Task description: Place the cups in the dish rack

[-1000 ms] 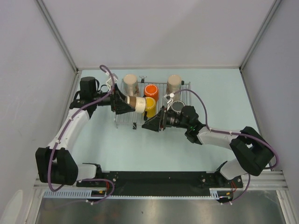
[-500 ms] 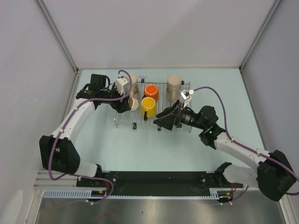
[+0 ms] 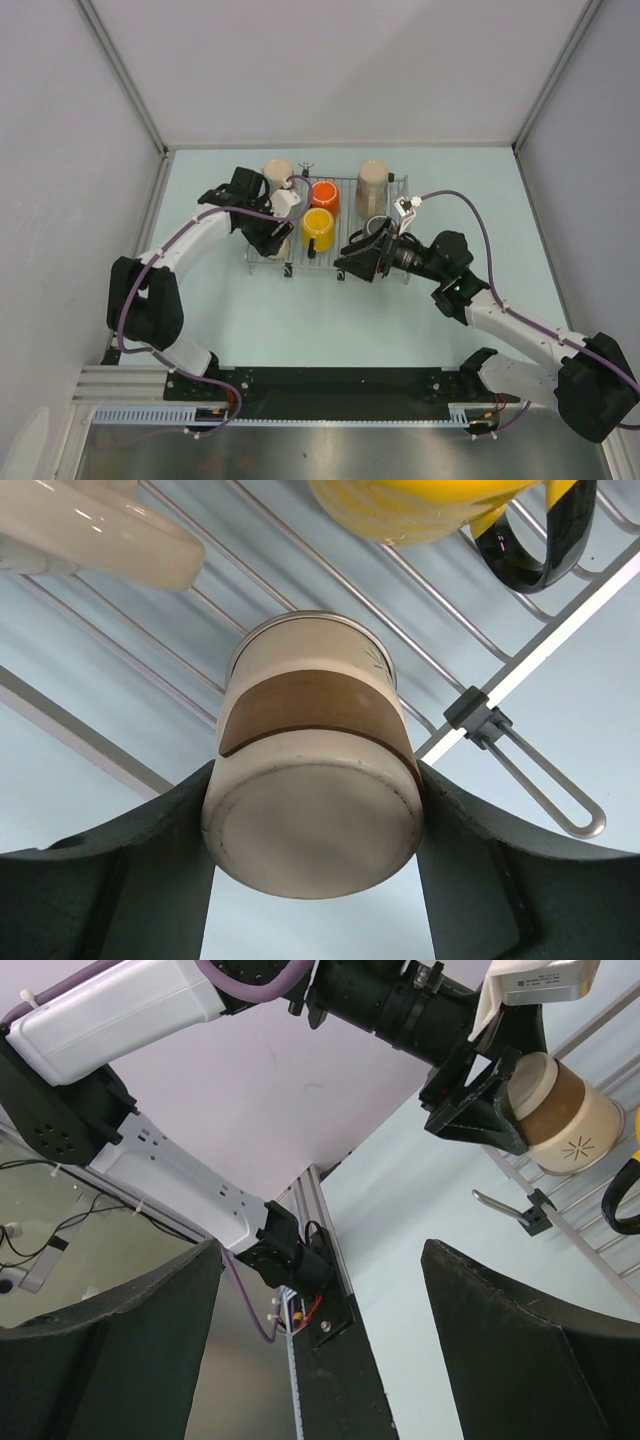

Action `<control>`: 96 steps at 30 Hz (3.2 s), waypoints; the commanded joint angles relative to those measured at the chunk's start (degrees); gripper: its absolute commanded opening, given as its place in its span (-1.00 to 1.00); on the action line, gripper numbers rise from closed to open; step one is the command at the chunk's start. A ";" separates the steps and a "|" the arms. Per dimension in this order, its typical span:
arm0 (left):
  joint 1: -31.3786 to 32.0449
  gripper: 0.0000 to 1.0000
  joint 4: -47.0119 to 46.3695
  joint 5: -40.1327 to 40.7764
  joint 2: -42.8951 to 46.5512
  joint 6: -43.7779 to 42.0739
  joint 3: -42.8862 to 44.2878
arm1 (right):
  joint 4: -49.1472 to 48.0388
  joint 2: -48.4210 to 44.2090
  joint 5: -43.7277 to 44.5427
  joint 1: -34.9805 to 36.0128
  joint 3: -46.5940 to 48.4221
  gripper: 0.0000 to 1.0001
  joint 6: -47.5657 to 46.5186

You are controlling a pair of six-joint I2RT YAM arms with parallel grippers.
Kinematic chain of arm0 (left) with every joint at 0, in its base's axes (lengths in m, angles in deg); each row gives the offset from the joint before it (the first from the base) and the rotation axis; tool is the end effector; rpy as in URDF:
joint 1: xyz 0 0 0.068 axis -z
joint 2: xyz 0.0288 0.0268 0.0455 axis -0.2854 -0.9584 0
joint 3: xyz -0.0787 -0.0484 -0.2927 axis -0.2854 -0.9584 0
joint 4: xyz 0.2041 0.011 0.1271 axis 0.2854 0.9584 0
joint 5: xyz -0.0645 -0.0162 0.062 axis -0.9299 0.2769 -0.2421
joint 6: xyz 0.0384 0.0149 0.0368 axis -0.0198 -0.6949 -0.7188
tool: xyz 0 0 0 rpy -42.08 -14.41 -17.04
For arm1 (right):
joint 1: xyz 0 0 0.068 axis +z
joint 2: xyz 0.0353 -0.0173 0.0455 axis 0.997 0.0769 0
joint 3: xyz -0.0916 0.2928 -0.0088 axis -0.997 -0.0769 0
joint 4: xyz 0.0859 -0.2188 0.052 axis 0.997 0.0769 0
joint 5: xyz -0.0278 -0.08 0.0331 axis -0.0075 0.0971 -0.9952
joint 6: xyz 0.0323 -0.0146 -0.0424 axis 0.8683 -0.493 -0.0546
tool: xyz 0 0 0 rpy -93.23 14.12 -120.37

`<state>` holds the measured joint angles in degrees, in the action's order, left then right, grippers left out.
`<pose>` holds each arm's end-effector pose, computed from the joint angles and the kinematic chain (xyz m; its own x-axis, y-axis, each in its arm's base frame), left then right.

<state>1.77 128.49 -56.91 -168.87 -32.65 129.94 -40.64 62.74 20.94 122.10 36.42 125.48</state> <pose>0.2844 -0.1045 0.2918 -0.5005 0.7069 -0.4999 0.8000 0.5983 0.0450 0.1506 0.1383 0.3381 -0.5801 0.2917 -0.7605 -0.7530 0.1639 0.6373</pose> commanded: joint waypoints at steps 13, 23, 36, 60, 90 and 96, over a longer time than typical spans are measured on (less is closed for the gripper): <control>2.57 1.00 -4.60 3.21 1.28 2.69 1.90 | -2.01 -0.15 0.13 -0.30 -0.26 0.74 0.18; 2.48 1.00 -5.74 -0.03 9.81 5.50 1.55 | -2.45 0.20 0.13 -0.13 -0.52 0.74 0.01; 2.57 1.00 -19.88 5.31 8.68 10.43 -3.11 | -2.62 0.73 0.22 0.84 -0.34 0.73 -0.43; -1.47 1.00 -26.13 10.94 8.32 8.41 -9.70 | -2.54 1.52 -0.04 0.75 -0.08 0.73 -0.52; -5.60 1.00 -18.49 -8.30 29.41 15.79 -10.32 | 26.44 -1.73 24.01 6.19 9.57 0.99 -19.04; -5.60 1.00 -19.00 -12.87 35.02 16.84 -13.47 | 39.91 -0.33 46.70 10.86 14.94 0.99 -23.02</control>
<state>-3.54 109.91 -64.26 -137.36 -18.00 117.37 -12.05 62.52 49.49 131.44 46.91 107.93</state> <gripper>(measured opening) 0.996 0.994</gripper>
